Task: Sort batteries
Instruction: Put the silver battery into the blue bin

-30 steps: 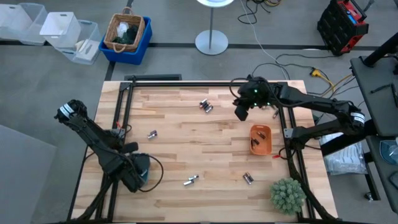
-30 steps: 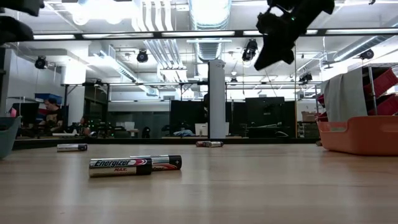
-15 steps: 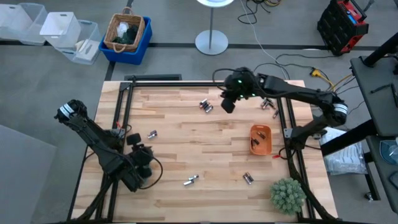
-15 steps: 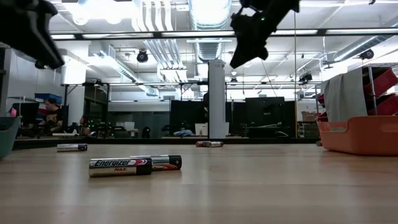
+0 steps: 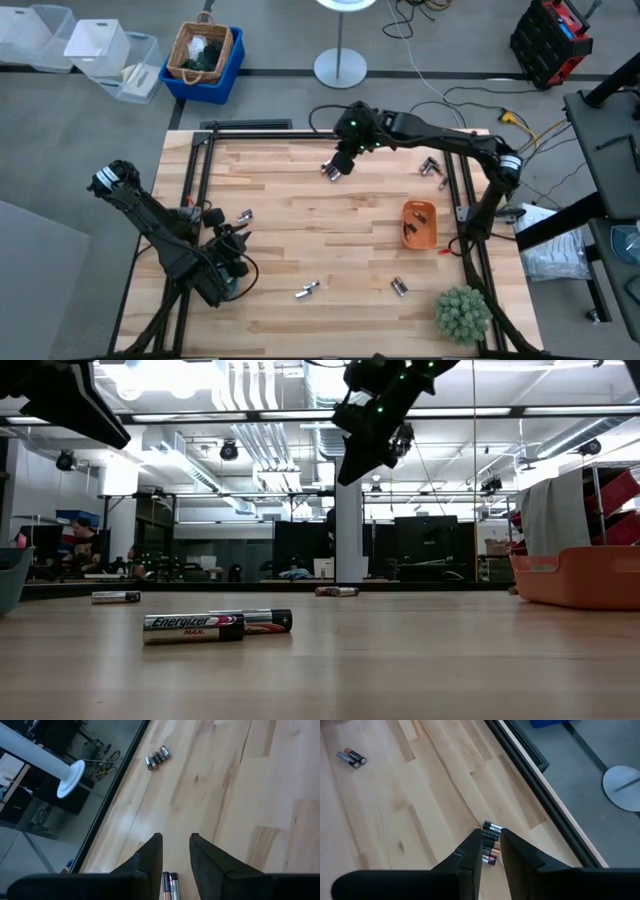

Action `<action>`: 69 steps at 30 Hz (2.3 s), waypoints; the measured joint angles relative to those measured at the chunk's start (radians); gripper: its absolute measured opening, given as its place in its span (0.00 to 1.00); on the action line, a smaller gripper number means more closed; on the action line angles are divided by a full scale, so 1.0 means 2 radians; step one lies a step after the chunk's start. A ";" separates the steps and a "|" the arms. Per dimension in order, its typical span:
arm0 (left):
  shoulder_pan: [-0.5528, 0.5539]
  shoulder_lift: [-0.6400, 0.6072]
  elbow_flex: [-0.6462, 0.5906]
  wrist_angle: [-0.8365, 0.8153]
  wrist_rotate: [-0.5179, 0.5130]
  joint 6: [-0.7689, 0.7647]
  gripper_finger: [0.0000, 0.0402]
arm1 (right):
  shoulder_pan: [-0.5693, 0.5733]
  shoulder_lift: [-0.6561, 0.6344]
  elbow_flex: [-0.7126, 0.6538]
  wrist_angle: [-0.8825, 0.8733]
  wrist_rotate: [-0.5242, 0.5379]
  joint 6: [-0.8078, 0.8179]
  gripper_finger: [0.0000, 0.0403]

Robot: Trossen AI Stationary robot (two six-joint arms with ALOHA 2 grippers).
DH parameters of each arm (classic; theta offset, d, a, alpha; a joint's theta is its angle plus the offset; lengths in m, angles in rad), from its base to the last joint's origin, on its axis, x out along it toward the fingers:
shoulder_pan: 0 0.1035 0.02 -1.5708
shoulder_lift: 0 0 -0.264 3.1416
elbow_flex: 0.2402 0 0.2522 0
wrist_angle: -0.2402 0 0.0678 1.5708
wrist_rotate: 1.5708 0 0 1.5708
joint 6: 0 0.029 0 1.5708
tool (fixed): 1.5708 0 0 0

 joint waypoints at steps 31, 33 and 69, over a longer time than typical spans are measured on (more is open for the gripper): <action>0.000 0.000 0.000 0.000 -0.040 -0.013 0.19 | -0.005 0.117 0.022 0.053 0.047 0.045 0.57; 0.001 0.000 0.000 0.000 -0.041 -0.013 0.19 | -0.005 0.121 0.022 0.057 0.047 0.045 0.59; 0.001 0.000 -0.001 0.000 -0.040 -0.013 0.19 | -0.005 0.134 0.000 0.060 0.038 0.026 0.74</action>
